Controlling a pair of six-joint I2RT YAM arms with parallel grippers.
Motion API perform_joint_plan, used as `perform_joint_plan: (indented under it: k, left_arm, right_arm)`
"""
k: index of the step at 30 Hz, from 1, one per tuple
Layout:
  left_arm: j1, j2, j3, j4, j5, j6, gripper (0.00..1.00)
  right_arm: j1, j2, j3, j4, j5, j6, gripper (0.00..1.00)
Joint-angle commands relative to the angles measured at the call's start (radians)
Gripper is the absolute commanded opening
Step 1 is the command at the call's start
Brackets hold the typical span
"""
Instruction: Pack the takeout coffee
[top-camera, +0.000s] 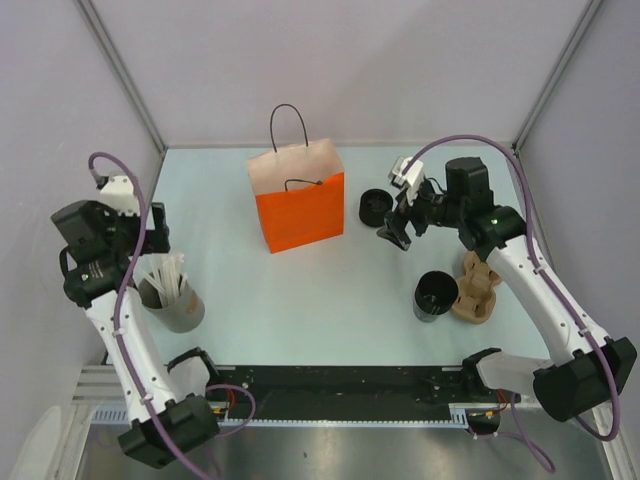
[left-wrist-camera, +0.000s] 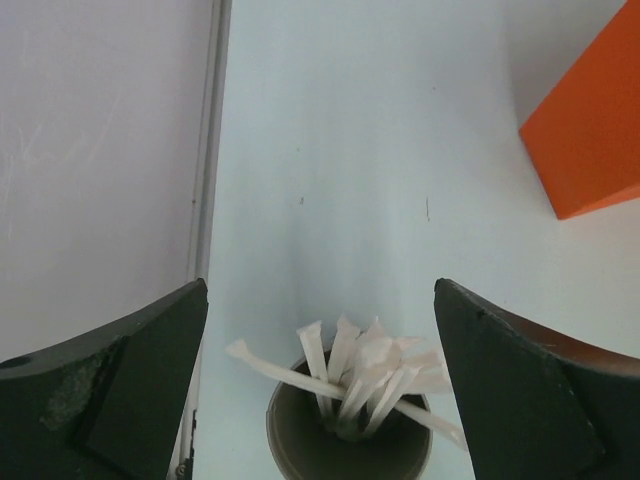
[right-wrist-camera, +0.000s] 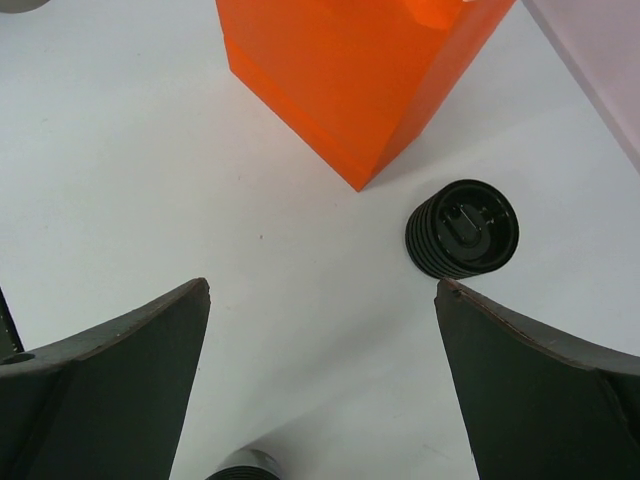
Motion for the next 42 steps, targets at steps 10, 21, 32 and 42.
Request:
perform_joint_plan:
  k: [10, 21, 32, 42]
  left_arm:
    - [0.446, 0.108, -0.060, -0.096, 0.533, 0.144, 0.98]
    - [0.548, 0.125, -0.089, -0.122, 0.575, 0.221, 0.89]
    - [0.612, 0.134, -0.129, -0.175, 0.595, 0.294, 0.75]
    - [0.614, 0.128, -0.181, -0.120, 0.578, 0.280, 0.68]
  right_arm:
    - [-0.140, 0.006, -0.008, 0.046, -0.080, 0.078, 1.00]
    - [-0.175, 0.007, -0.019, 0.045, -0.119, 0.075, 1.00]
    - [-0.178, 0.007, -0.024, 0.042, -0.132, 0.068, 1.00]
    - [-0.178, 0.007, -0.025, 0.036, -0.139, 0.058, 0.99]
